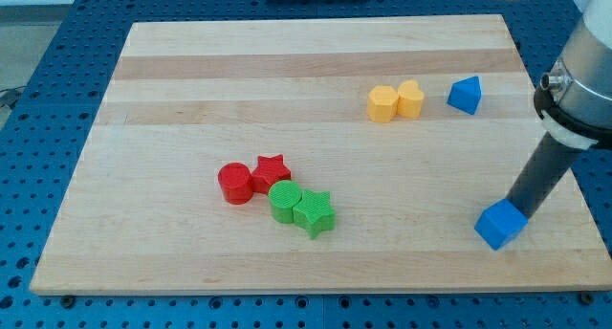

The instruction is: Push the blue triangle into the blue cube

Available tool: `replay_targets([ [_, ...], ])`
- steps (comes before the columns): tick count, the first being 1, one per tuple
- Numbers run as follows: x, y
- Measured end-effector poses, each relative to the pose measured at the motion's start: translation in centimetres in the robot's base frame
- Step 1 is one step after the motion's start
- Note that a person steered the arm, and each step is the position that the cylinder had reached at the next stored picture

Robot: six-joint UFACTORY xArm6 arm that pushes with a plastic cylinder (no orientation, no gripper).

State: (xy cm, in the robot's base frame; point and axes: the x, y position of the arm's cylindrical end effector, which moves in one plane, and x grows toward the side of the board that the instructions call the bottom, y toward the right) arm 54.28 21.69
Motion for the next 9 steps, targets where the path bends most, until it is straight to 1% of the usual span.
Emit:
replay_targets([
  [1, -3.7, 1.3],
  [3, -15.8, 6.9],
  [4, -19.7, 8.2],
  [5, -24.4, 6.3],
  [6, -27.7, 0.6],
  [7, -28.0, -6.2],
  [8, -27.7, -8.5],
  [9, -27.7, -5.6],
])
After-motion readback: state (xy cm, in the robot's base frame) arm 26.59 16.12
